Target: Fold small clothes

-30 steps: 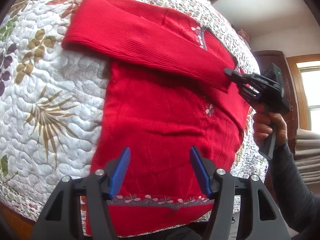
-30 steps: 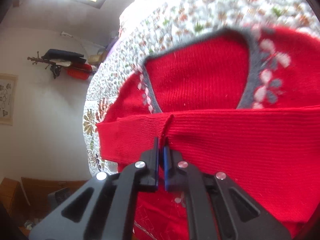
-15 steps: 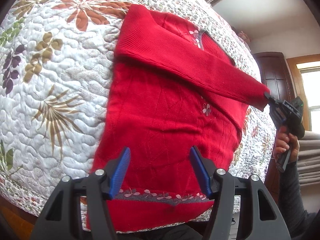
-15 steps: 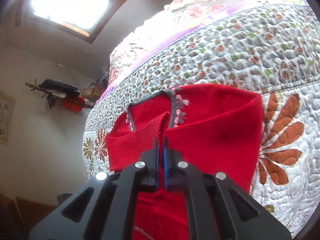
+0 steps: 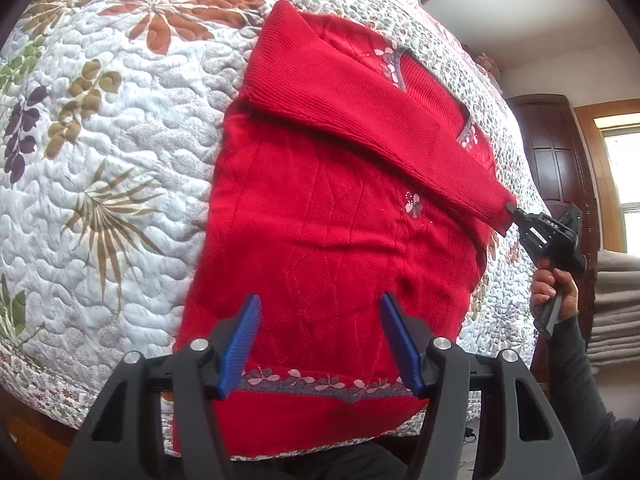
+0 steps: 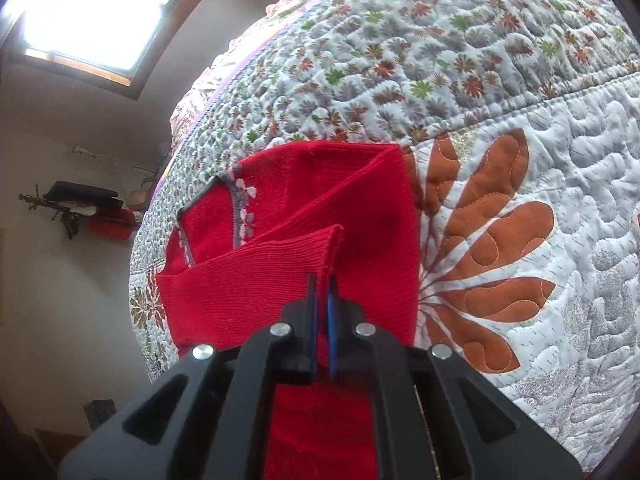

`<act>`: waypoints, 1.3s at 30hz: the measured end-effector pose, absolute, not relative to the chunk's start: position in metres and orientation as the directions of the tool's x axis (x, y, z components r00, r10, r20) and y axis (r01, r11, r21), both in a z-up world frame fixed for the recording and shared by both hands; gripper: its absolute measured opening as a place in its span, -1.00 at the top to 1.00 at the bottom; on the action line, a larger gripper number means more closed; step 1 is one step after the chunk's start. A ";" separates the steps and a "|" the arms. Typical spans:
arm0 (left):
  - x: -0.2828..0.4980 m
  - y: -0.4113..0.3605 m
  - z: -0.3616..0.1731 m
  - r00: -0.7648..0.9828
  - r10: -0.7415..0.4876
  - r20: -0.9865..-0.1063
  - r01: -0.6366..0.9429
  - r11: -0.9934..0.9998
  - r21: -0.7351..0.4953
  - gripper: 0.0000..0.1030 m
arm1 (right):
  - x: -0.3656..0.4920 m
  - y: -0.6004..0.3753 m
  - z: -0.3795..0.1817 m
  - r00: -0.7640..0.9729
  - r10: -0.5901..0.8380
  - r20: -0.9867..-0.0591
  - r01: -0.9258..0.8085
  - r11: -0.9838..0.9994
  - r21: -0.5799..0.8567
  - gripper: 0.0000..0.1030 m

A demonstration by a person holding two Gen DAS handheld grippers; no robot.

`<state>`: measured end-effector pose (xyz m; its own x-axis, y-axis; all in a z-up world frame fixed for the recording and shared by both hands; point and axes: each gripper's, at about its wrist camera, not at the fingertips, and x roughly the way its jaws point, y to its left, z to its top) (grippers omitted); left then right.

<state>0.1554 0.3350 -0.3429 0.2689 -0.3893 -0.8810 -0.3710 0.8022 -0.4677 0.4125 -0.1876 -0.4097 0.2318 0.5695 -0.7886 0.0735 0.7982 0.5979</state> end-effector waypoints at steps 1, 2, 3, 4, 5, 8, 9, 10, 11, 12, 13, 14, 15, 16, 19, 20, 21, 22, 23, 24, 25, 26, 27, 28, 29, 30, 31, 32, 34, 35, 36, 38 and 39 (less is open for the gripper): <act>0.155 0.335 -0.343 0.269 -0.389 -0.881 -0.372 0.802 -0.467 -0.20 | 0.413 -0.188 -0.414 0.228 0.560 -0.797 0.078 0.805 0.588 0.95; 0.155 0.335 -0.343 0.268 -0.388 -0.882 -0.373 0.802 -0.466 -0.20 | 0.413 -0.188 -0.416 0.232 0.541 -0.808 0.079 0.818 0.570 0.96; 0.155 0.335 -0.343 0.269 -0.387 -0.882 -0.373 0.802 -0.466 -0.20 | 0.414 -0.188 -0.416 0.236 0.539 -0.809 0.081 0.818 0.569 0.96; 0.155 0.336 -0.343 0.269 -0.388 -0.882 -0.375 0.801 -0.466 -0.20 | 0.413 -0.189 -0.415 0.240 0.545 -0.803 0.084 0.813 0.577 0.96; 0.155 0.336 -0.343 0.269 -0.388 -0.882 -0.377 0.800 -0.467 -0.20 | 0.413 -0.190 -0.414 0.242 0.550 -0.800 0.083 0.809 0.581 0.96; 0.157 0.338 -0.345 0.269 -0.388 -0.881 -0.380 0.798 -0.467 -0.20 | 0.414 -0.192 -0.414 0.236 0.541 -0.807 0.079 0.817 0.571 0.96; 0.158 0.338 -0.346 0.267 -0.389 -0.882 -0.381 0.798 -0.467 -0.20 | 0.414 -0.194 -0.414 0.235 0.533 -0.813 0.081 0.823 0.563 0.96; 0.159 0.338 -0.346 0.266 -0.389 -0.882 -0.380 0.798 -0.467 -0.20 | 0.415 -0.196 -0.415 0.235 0.529 -0.815 0.088 0.824 0.560 0.96; 0.160 0.338 -0.346 0.266 -0.391 -0.881 -0.379 0.798 -0.468 -0.20 | 0.416 -0.200 -0.416 0.237 0.525 -0.818 0.099 0.824 0.557 0.96; 0.161 0.337 -0.346 0.267 -0.392 -0.880 -0.376 0.798 -0.470 -0.20 | 0.416 -0.201 -0.417 0.236 0.526 -0.817 0.105 0.822 0.560 0.96; 0.162 0.336 -0.345 0.268 -0.394 -0.879 -0.374 0.799 -0.472 -0.20 | 0.416 -0.203 -0.418 0.235 0.527 -0.817 0.108 0.821 0.561 0.96; 0.162 0.336 -0.345 0.268 -0.396 -0.878 -0.372 0.799 -0.473 -0.20 | 0.415 -0.202 -0.420 0.231 0.526 -0.819 0.107 0.823 0.558 0.96; 0.162 0.336 -0.346 0.267 -0.397 -0.878 -0.371 0.799 -0.474 -0.20 | 0.415 -0.202 -0.421 0.226 0.523 -0.822 0.105 0.826 0.554 0.96; 0.162 0.336 -0.346 0.265 -0.398 -0.878 -0.371 0.799 -0.474 -0.20 | 0.415 -0.202 -0.423 0.221 0.521 -0.824 0.105 0.828 0.551 0.96; 0.163 0.336 -0.349 0.260 -0.400 -0.879 -0.377 0.796 -0.473 -0.20 | 0.416 -0.204 -0.433 0.208 0.511 -0.834 0.133 0.830 0.541 0.92; 0.163 0.336 -0.349 0.259 -0.401 -0.879 -0.378 0.795 -0.474 -0.20 | 0.416 -0.206 -0.438 0.197 0.500 -0.843 0.147 0.835 0.530 0.90; 0.164 0.336 -0.349 0.258 -0.404 -0.878 -0.378 0.794 -0.476 -0.20 | 0.416 -0.208 -0.441 0.194 0.497 -0.846 0.160 0.835 0.527 0.87; 0.164 0.336 -0.350 0.256 -0.407 -0.877 -0.378 0.793 -0.478 -0.20 | 0.414 -0.210 -0.442 0.195 0.502 -0.843 0.173 0.828 0.533 0.79; 0.164 0.335 -0.350 0.255 -0.410 -0.876 -0.378 0.791 -0.481 -0.22 | 0.412 -0.213 -0.441 0.202 0.504 -0.840 0.185 0.823 0.538 0.78; 0.165 0.335 -0.350 0.256 -0.413 -0.874 -0.377 0.790 -0.484 -0.24 | 0.410 -0.216 -0.437 0.218 0.497 -0.840 0.192 0.822 0.536 0.68; 0.165 0.335 -0.351 0.257 -0.414 -0.873 -0.378 0.788 -0.485 -0.30 | 0.407 -0.220 -0.430 0.240 0.484 -0.842 0.199 0.824 0.531 0.57; 0.164 0.336 -0.351 0.259 -0.413 -0.873 -0.380 0.787 -0.485 -0.35 | 0.403 -0.224 -0.423 0.261 0.482 -0.836 0.206 0.819 0.536 0.56; 0.164 0.336 -0.353 0.260 -0.414 -0.872 -0.382 0.786 -0.487 -0.35 | 0.400 -0.226 -0.415 0.285 0.486 -0.826 0.209 0.810 0.548 0.56; 0.165 0.336 -0.355 0.257 -0.417 -0.872 -0.383 0.784 -0.488 -0.36 | 0.397 -0.227 -0.409 0.299 0.495 -0.816 0.204 0.802 0.561 0.56; 0.165 0.336 -0.357 0.253 -0.420 -0.872 -0.384 0.783 -0.488 -0.36 | 0.395 -0.223 -0.405 0.299 0.507 -0.808 0.190 0.799 0.571 0.56; 0.166 0.335 -0.360 0.246 -0.424 -0.872 -0.386 0.782 -0.489 -0.36 | 0.394 -0.218 -0.403 0.287 0.519 -0.805 0.170 0.800 0.576 0.56; 0.167 0.335 -0.364 0.239 -0.432 -0.870 -0.388 0.779 -0.493 -0.38 | 0.393 -0.211 -0.404 0.269 0.527 -0.806 0.152 0.803 0.576 0.56; 0.168 0.333 -0.367 0.229 -0.444 -0.866 -0.389 0.774 -0.500 -0.42 | 0.393 -0.204 -0.408 0.247 0.533 -0.809 0.140 0.806 0.574 0.56; 0.171 0.331 -0.375 0.211 -0.461 -0.862 -0.391 0.768 -0.507 -0.46 | 0.392 -0.195 -0.421 0.205 0.540 -0.816 0.138 0.810 0.571 0.56; 0.171 0.331 -0.379 0.202 -0.469 -0.860 -0.392 0.766 -0.510 -0.49 | 0.391 -0.192 -0.427 0.192 0.536 -0.822 0.144 0.813 0.564 0.56; 0.171 0.330 -0.383 0.192 -0.476 -0.858 -0.394 0.764 -0.511 -0.49 | 0.391 -0.192 -0.435 0.181 0.532 -0.827 0.157 0.815 0.558 0.63; 0.170 0.330 -0.389 0.175 -0.478 -0.861 -0.403 0.763 -0.505 -0.51 | 0.389 -0.194 -0.445 0.175 0.525 -0.833 0.180 0.815 0.551 0.79; 0.169 0.331 -0.392 0.170 -0.477 -0.862 -0.411 0.761 -0.502 -0.52 | 0.388 -0.197 -0.448 0.176 0.525 -0.833 0.190 0.812 0.552 0.87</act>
